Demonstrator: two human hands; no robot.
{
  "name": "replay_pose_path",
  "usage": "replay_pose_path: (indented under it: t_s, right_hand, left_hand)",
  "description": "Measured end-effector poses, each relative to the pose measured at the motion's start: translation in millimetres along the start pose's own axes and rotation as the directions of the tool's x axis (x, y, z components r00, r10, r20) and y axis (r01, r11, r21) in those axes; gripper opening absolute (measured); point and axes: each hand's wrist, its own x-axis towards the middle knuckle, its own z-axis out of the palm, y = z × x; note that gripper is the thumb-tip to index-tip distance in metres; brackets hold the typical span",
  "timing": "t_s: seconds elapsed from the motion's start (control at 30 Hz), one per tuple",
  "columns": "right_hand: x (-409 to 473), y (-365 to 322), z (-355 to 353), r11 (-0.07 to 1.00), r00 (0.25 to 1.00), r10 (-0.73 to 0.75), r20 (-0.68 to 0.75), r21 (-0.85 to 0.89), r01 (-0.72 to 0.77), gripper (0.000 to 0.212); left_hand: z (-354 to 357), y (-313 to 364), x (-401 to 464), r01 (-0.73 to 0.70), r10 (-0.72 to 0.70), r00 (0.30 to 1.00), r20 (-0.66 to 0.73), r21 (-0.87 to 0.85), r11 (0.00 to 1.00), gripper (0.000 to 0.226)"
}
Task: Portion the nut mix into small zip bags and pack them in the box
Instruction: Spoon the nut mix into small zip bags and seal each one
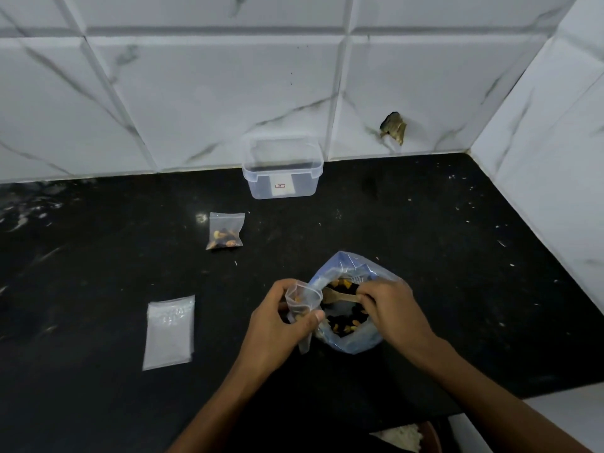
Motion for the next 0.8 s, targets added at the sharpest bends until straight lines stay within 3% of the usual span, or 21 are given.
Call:
replay_pose_path:
  t_s: [0.1,0.2,0.3,0.47,0.6,0.8]
  right_hand:
    - [2.2,-0.5,2.7,0.999,0.997,0.002,0.075,0.045,-0.005,0.018]
    - [5.1,4.1,3.7,0.983,0.983,0.093,0.161,0.139,-0.116,0.015]
    - [6.8,11.0,2.1,0.948,0.965,0.195,0.172,0.218,-0.231,0.012]
    - [10.6,-0.3,7.4,0.937,0.947,0.207,0.245,0.230,-0.264,0.011]
    - [11.0,-0.6,1.8,0.834,0.905,0.287,0.315,0.383,-0.398,0.012]
    - [-1.2,8.3,-20.2,0.795,0.891,0.317,0.326,0.421,-0.437,0.011]
  left_hand:
    - [-1.1,-0.3,3.0,0.000,0.000,1.000,-0.016,0.000,1.000,0.036]
    - [-1.5,-0.8,3.9,0.005,-0.005,1.000,-0.016,-0.002,1.000,0.036]
    - [-0.6,-1.2,4.0,0.010,-0.010,1.000,-0.014,-0.024,1.000,0.035]
    - [-0.5,-1.6,5.2,0.004,-0.005,1.000,-0.008,-0.037,0.999,0.035]
    - [-1.9,-1.8,4.8,-0.006,0.005,1.000,-0.026,-0.026,1.000,0.035]
    - [-5.9,-3.0,3.1,-0.006,0.006,0.999,-0.038,-0.005,1.000,0.036]
